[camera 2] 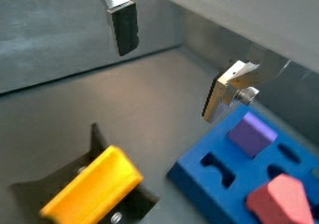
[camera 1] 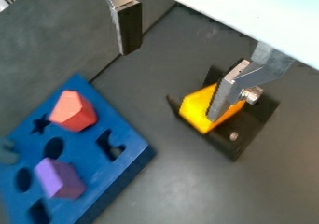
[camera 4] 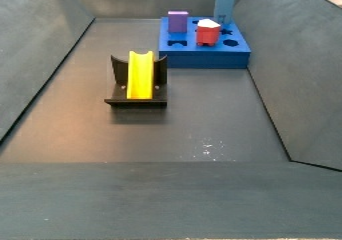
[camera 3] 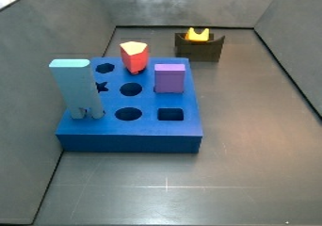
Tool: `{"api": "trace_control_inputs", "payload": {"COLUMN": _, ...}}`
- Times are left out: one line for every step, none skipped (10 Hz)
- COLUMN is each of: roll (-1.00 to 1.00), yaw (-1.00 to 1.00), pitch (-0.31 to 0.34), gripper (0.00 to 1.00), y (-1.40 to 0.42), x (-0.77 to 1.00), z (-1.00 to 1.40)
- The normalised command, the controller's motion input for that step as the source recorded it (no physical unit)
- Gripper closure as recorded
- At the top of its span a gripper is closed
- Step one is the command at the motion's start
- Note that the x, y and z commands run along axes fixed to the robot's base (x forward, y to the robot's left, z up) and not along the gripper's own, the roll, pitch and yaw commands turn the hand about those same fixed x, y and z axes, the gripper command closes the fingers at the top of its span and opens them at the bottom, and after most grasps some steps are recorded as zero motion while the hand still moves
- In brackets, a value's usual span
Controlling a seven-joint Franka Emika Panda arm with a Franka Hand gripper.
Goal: Pick up the arch object. Move up. Place the arch object on the fixture. Regrasp the arch object. Move to above the board. Insert the arch object.
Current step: Regrasp the arch object.
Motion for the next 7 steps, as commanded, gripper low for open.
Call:
{"api": "trace_control_inputs", "payload": {"roll": 1.00, "yaw": 0.01, "pitch": 0.020, "gripper": 0.00, "y": -0.03, "x": -0.04, "z": 0.00}}
{"api": "trace_control_inputs", "payload": {"roll": 1.00, "yaw": 0.01, "pitch": 0.016, "gripper": 0.00, "y": -0.03, "x": -0.04, "z": 0.00}}
{"api": "trace_control_inputs", "payload": {"roll": 1.00, "yaw": 0.02, "pitch": 0.008, "gripper": 0.00, "y": -0.02, "x": -0.04, "z": 0.01}}
{"api": "trace_control_inputs", "payload": {"roll": 1.00, "yaw": 0.02, "pitch": 0.002, "gripper": 0.00, "y": -0.02, "x": -0.03, "z": 0.01}}
{"api": "trace_control_inputs", "payload": {"roll": 1.00, "yaw": 0.02, "pitch": -0.004, "gripper": 0.00, "y": -0.02, "x": -0.03, "z": 0.01}}
{"api": "trace_control_inputs", "payload": {"roll": 1.00, "yaw": 0.02, "pitch": -0.007, "gripper": 0.00, "y": -0.02, "x": -0.03, "z": 0.01}}
{"api": "trace_control_inputs", "payload": {"roll": 1.00, "yaw": 0.02, "pitch": -0.007, "gripper": 0.00, "y": -0.02, "x": -0.03, "z": 0.01}}
